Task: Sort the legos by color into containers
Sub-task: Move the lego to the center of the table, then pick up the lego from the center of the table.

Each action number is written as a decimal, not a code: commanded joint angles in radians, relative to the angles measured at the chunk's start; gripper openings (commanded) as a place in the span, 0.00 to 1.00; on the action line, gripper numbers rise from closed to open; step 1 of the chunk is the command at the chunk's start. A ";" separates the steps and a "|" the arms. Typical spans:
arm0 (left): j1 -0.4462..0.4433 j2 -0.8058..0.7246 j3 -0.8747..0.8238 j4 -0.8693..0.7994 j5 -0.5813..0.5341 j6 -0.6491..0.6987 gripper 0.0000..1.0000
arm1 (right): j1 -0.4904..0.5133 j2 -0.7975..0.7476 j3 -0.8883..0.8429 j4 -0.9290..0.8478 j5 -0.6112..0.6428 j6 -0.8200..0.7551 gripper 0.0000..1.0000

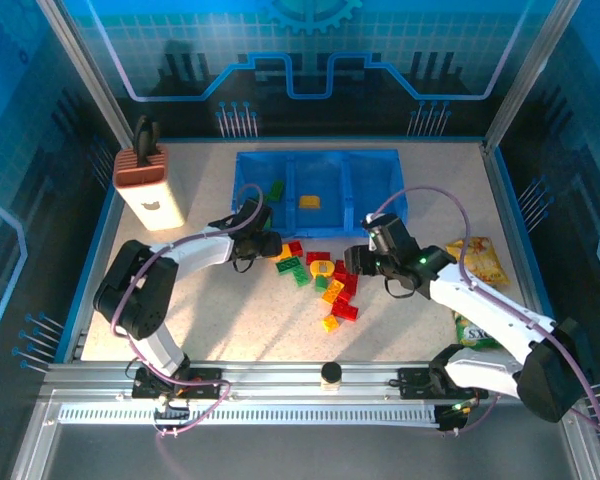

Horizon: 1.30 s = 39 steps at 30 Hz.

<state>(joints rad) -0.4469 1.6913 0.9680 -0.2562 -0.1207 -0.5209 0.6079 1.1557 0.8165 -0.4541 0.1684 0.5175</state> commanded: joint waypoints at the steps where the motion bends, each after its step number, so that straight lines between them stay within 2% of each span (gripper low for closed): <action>1: 0.005 0.023 0.020 -0.008 0.031 0.021 0.58 | 0.003 -0.035 -0.026 0.019 0.012 0.029 0.62; 13: 0.005 0.063 0.012 0.011 0.052 0.023 0.57 | 0.004 -0.068 -0.067 0.035 0.010 0.058 0.61; 19: 0.006 0.090 0.032 -0.003 0.039 0.022 0.54 | 0.004 -0.095 -0.082 0.026 0.017 0.067 0.61; 23: 0.013 0.076 0.027 -0.031 0.012 0.024 0.52 | 0.004 -0.122 -0.085 0.011 0.026 0.070 0.61; 32: 0.015 0.008 -0.024 -0.028 0.011 0.024 0.54 | 0.005 -0.154 -0.092 0.005 0.028 0.082 0.61; 39: 0.016 0.014 -0.025 -0.021 0.026 0.024 0.55 | 0.006 -0.167 -0.094 -0.004 0.031 0.085 0.61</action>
<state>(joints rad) -0.4381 1.7287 0.9432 -0.2565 -0.0921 -0.5171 0.6079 1.0080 0.7380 -0.4442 0.1799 0.5877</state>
